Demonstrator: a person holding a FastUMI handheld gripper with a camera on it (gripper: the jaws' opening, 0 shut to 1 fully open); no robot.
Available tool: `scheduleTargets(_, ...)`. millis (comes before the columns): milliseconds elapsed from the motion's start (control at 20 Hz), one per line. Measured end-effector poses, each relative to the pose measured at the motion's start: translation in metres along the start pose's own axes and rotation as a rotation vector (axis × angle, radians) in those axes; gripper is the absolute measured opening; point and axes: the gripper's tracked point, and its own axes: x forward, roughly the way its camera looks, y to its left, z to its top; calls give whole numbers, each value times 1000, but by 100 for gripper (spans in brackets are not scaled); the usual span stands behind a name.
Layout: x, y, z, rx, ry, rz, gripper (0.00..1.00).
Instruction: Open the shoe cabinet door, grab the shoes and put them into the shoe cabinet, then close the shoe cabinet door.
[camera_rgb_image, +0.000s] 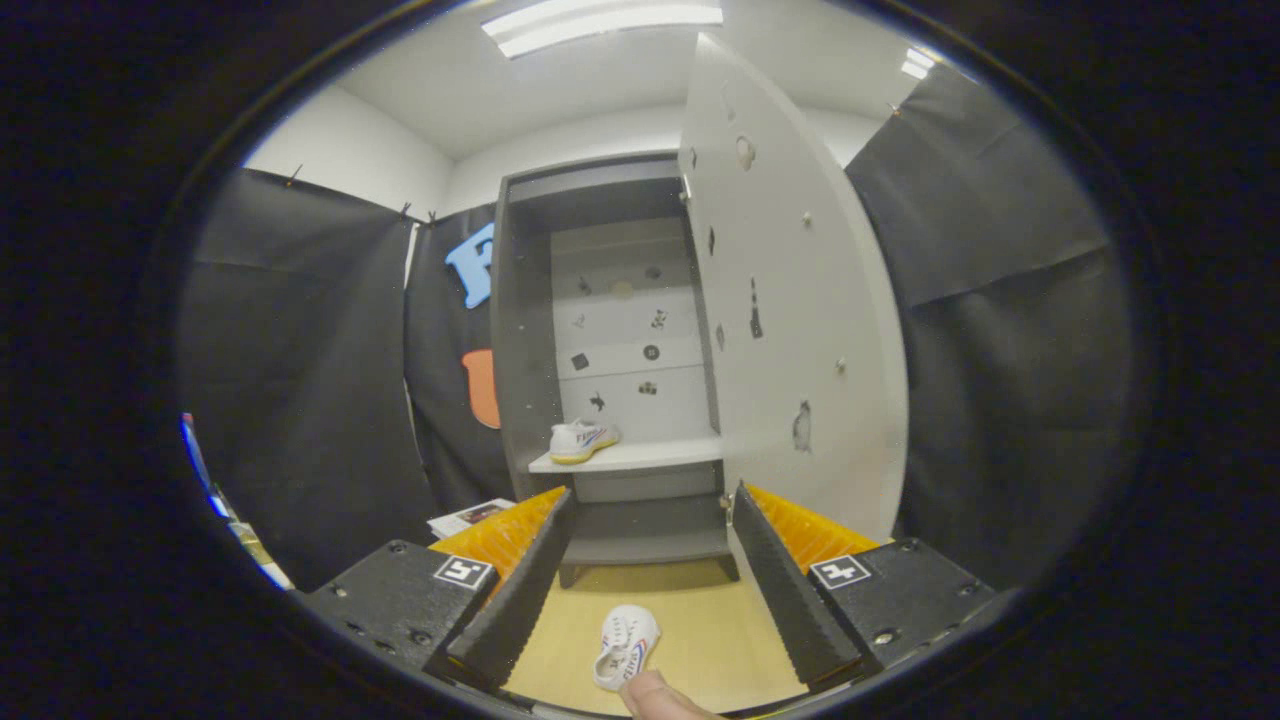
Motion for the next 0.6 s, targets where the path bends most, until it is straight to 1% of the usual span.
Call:
scheduleTargets(150,32,22,-65,13,121,42,99)
scheduleTargets(300,60,38,-127,-24,240,57,100)
scheduleTargets(450,77,56,-186,-22,349,88,100)
scheduleTargets(600,91,63,-240,-9,444,82,100)
